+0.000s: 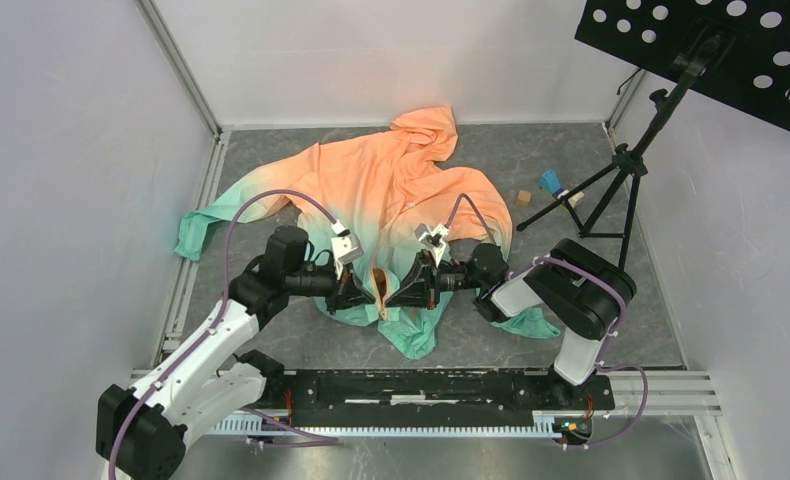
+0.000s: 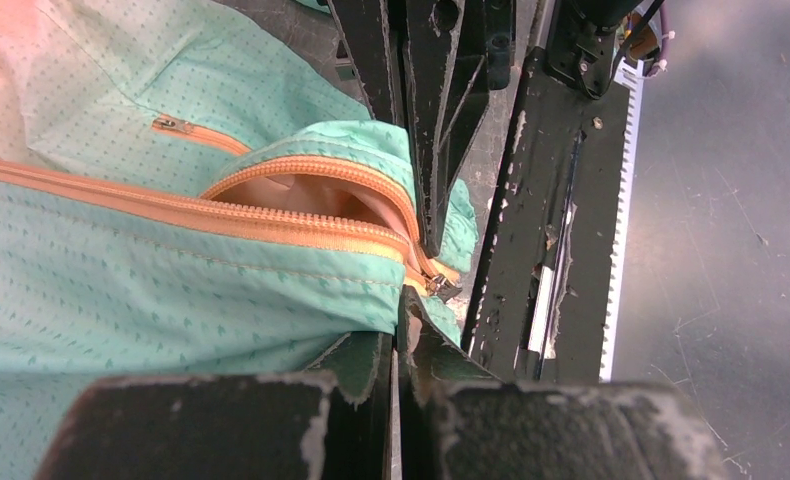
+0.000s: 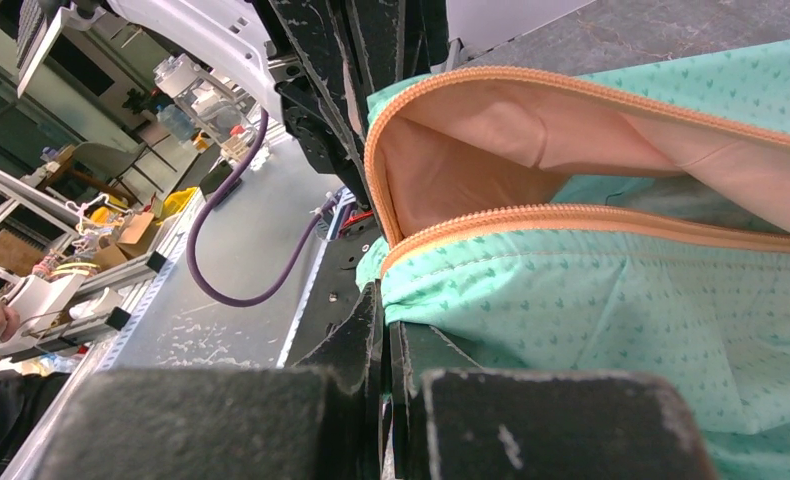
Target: Zip up the jacket
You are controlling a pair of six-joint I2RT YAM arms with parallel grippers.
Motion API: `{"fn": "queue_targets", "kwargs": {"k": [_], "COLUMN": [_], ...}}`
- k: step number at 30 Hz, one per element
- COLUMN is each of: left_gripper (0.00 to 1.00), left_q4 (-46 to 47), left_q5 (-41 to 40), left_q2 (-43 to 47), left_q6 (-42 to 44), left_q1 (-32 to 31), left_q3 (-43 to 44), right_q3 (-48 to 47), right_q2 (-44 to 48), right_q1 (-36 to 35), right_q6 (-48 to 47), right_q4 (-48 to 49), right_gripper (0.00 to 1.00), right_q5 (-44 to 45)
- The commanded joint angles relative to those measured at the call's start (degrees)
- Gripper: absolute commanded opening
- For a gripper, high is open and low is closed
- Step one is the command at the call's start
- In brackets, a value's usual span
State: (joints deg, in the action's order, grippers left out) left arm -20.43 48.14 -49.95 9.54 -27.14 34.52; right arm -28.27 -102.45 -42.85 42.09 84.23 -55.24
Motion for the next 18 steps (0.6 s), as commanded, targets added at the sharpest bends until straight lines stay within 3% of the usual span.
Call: {"fn": "queue_targets", "kwargs": {"k": [1,18], "left_gripper": [0.02,0.02], "left_q4": [2.14,2.22], "left_q5": [2.92,5.20], "left_q2": [-0.26,-0.71], "left_q6": [0.46,0.05], "left_q1": [-0.20,-0.29], "left_q3": [0.40,0.45], "right_q3": [-0.35,-2.10], "right_q2": [1.95,5.20], "right_q1": [0.17,0.48], "right_q6": [-0.96,-0.77], "right_q4": [27.89,27.78], "right_gripper": [0.00,0.00], "right_q5": [-0.03,-0.29]}}
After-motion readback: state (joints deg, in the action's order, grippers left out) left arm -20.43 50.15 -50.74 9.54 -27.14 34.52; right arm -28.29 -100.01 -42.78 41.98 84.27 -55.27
